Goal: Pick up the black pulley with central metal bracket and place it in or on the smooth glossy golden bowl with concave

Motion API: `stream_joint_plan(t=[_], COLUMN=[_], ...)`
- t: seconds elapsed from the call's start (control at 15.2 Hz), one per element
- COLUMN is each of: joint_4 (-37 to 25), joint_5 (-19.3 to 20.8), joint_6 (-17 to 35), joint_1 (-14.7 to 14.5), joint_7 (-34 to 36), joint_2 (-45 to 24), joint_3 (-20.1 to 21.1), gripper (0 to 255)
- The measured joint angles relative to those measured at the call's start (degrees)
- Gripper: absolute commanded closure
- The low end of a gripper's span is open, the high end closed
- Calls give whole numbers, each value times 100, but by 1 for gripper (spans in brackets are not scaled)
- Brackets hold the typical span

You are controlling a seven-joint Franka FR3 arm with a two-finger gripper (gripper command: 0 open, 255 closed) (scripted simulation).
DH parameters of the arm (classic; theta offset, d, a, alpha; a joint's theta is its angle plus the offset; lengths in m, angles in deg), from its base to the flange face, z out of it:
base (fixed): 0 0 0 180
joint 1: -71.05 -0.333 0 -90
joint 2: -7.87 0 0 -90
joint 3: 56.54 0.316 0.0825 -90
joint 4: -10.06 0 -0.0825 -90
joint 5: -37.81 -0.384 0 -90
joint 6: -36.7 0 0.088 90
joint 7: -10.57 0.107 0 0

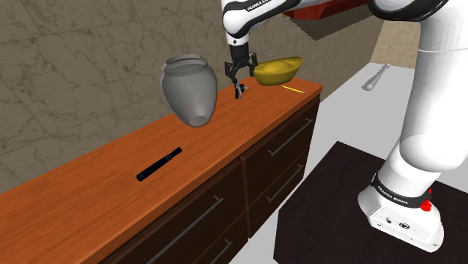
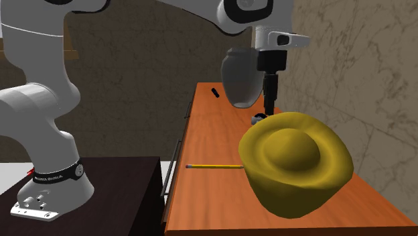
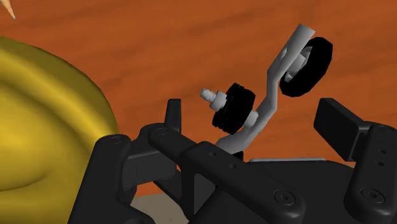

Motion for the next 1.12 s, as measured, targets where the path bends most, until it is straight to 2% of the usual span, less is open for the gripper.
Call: stream_joint_plan(t=[0.07, 0.2, 0.59, 0.99, 1.06, 1.12], joint_4=[-285, -456, -245, -179, -178, -178], joint_5=[31, 57, 83, 86, 86, 87], joint_6=[-53, -23, 346, 415, 416, 416], joint_1=[-15, -17, 9, 12, 12, 13], joint_7=[31, 47, 62, 68, 68, 68], joint_2=[-226, -420, -573, -573, -573, -572], joint_3=[-8, -22, -44, -46, -46, -47], gripper=[0, 0, 0, 0, 255, 255])
